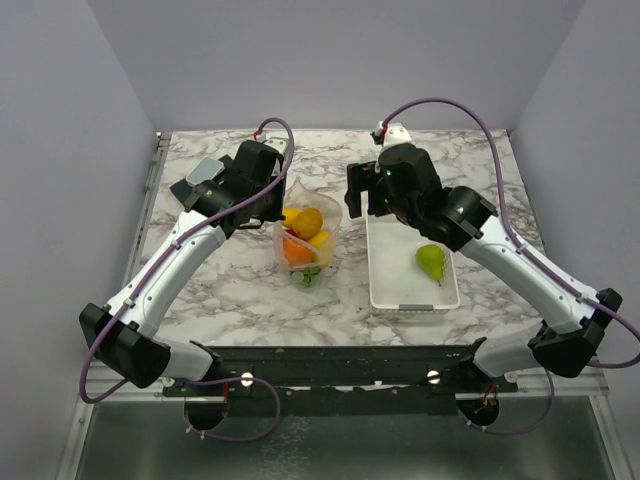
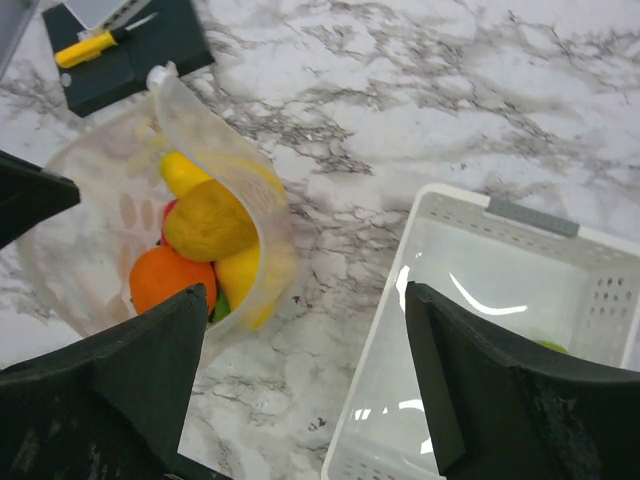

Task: Place the food in the zip-top bag and seal the zipper
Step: Pick up the fake fruit from the bin.

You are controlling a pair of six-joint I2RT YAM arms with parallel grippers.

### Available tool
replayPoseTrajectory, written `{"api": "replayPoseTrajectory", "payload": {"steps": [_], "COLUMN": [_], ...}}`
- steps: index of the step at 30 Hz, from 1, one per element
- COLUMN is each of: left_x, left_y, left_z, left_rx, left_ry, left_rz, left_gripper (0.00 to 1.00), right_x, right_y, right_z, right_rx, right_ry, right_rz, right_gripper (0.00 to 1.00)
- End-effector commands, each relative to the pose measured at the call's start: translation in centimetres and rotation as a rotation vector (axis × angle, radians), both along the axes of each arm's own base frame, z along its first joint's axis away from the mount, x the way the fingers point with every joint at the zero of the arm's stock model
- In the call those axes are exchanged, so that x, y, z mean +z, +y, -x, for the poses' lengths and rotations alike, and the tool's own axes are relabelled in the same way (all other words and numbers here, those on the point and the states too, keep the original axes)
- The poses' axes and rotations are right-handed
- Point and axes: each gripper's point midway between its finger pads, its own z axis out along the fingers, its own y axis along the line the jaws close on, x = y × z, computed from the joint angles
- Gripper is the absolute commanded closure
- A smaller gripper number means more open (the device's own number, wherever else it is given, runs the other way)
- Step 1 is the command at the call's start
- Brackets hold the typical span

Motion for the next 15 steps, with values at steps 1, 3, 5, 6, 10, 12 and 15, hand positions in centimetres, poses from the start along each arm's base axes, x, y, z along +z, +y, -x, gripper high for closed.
{"api": "replayPoseTrajectory", "payload": {"steps": [1,3,5,6,10,12,15], "left_x": [0.9,0.9,0.9,0.9,1.0,1.0,1.0], "left_y": [-0.4,-0.4,-0.3,-0.3,-0.4,-0.4,-0.4], "left_z": [0.0,0.1,0.1,0.1,0.1,0.1,0.1], "left_rx": [-0.010,-0.011,-0.010,-0.011,-0.009,-0.011,-0.010], "left_ry": [-0.027,-0.027,-0.027,-0.028,-0.030,-0.027,-0.026], "left_rz": [0.035,0.035,0.036,0.036,0.040,0.040,0.040], "left_gripper": [1.00,1.00,1.00,1.00,1.00,1.00,1.00], "right_x": [-2.6,-3.7,-5.1,-5.8,-8.4,-9.9,-12.1], "right_y": [-4.1,-5.3,-6.6,-7.1,-9.1,-10.0,-11.2], "right_z": [0.8,1.2,1.6,1.8,2.4,2.6,2.8], "right_rx": [-0.166,-0.205,-0.244,-0.259,-0.307,-0.325,-0.348], "right_ry": [0.052,0.069,0.092,0.104,0.157,0.189,0.242], "right_rz": [0.084,0.114,0.152,0.171,0.232,0.255,0.284], "right_gripper": [0.16,0.17,0.18,0.18,0.17,0.16,0.15]}}
